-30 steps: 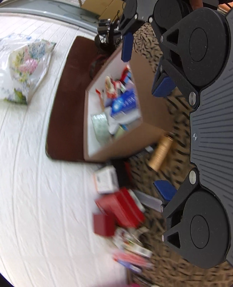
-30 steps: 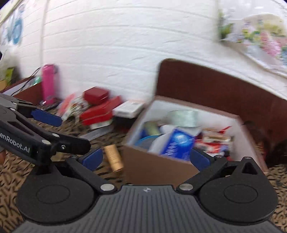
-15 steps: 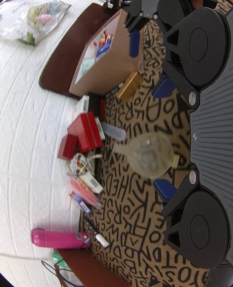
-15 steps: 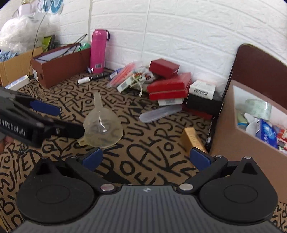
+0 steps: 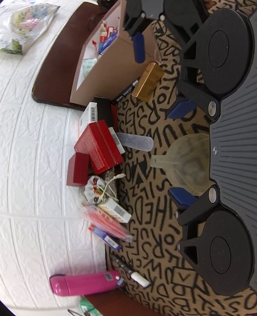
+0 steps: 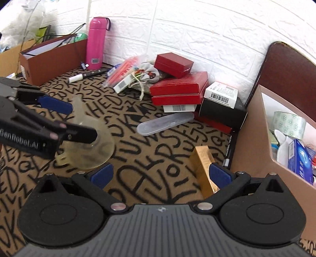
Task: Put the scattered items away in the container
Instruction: 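Lower the left tool onto the clear funnel and close on its spout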
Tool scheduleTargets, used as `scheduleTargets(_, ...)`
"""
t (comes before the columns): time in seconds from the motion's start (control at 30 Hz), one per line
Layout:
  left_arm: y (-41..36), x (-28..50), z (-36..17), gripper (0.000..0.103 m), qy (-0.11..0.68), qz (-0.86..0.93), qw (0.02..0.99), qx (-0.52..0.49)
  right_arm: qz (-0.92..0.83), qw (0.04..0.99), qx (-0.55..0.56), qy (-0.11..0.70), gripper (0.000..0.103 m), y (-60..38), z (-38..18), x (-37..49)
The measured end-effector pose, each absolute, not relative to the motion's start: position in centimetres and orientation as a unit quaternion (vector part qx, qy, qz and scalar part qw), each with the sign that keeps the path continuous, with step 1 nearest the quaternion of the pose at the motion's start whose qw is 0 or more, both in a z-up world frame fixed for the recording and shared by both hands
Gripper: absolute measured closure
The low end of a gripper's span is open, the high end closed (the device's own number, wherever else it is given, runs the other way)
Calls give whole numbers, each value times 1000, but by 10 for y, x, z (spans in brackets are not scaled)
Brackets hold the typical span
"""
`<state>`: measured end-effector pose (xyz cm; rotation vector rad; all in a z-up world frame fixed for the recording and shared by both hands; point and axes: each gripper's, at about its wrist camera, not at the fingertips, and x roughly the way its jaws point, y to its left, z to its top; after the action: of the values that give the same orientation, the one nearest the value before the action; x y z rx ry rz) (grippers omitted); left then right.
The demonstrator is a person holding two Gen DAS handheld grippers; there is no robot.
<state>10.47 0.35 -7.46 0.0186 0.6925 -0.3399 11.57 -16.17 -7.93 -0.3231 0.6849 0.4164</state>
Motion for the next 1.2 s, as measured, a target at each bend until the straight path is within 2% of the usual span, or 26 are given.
scheduleTargets(0.1, 3, 115, -79, 29, 339, -162, 927, 20, 192, 908, -174, 329, 1, -155, -85, 129)
scheduleTargets(0.23, 11, 130, -85, 45, 349, -159, 924, 12, 157, 908, -208, 329, 1, -142, -96, 146)
scheduleTargets(0.27, 13, 132, -87, 52, 351, -160, 923, 7, 144, 908, -217, 329, 1, -139, -99, 150)
scheduleTargets(0.43, 20, 134, -89, 52, 350, -175, 921, 0, 120, 906, -213, 346, 1, -137, -118, 169)
scheduleTargets(0.7, 28, 122, -86, 53, 352, -179, 919, 3, 146, 905, -175, 358, 2, -142, -112, 148)
scheduleTargets(0.73, 30, 119, -86, 56, 352, -178, 919, 1, 155, 904, -164, 362, 3, -143, -111, 143)
scheduleTargets(0.77, 33, 115, -85, 60, 351, -177, 919, -2, 170, 901, -150, 369, 5, -144, -109, 137)
scheduleTargets(0.8, 35, 111, -84, 63, 351, -176, 919, -6, 193, 893, -124, 387, 16, -146, -109, 134)
scheduleTargets(0.83, 38, 107, -83, 67, 352, -175, 919, -10, 216, 882, -94, 408, 22, -148, -111, 131)
scheduleTargets(0.87, 41, 102, -82, 70, 351, -173, 920, -12, 231, 876, -74, 417, 22, -150, -113, 126)
scheduleTargets(0.93, 46, 92, -78, 69, 349, -170, 921, -11, 228, 884, -99, 396, 21, -147, -113, 109)
scheduleTargets(0.97, 47, 88, -77, 61, 348, -170, 922, -9, 220, 890, -125, 380, 21, -143, -112, 103)
scheduleTargets(1.0, 48, 85, -75, 58, 346, -170, 922, -9, 213, 895, -147, 363, 18, -139, -109, 99)
scheduleTargets(1.03, 47, 82, -74, 52, 345, -169, 923, -7, 206, 900, -166, 347, 12, -136, -106, 99)
scheduleTargets(1.13, 42, 78, -71, 50, 341, -172, 924, 0, 184, 909, -201, 315, 7, -129, -97, 109)
scheduleTargets(1.2, 38, 78, -71, 44, 339, -172, 925, -1, 181, 910, -207, 310, 6, -128, -98, 123)
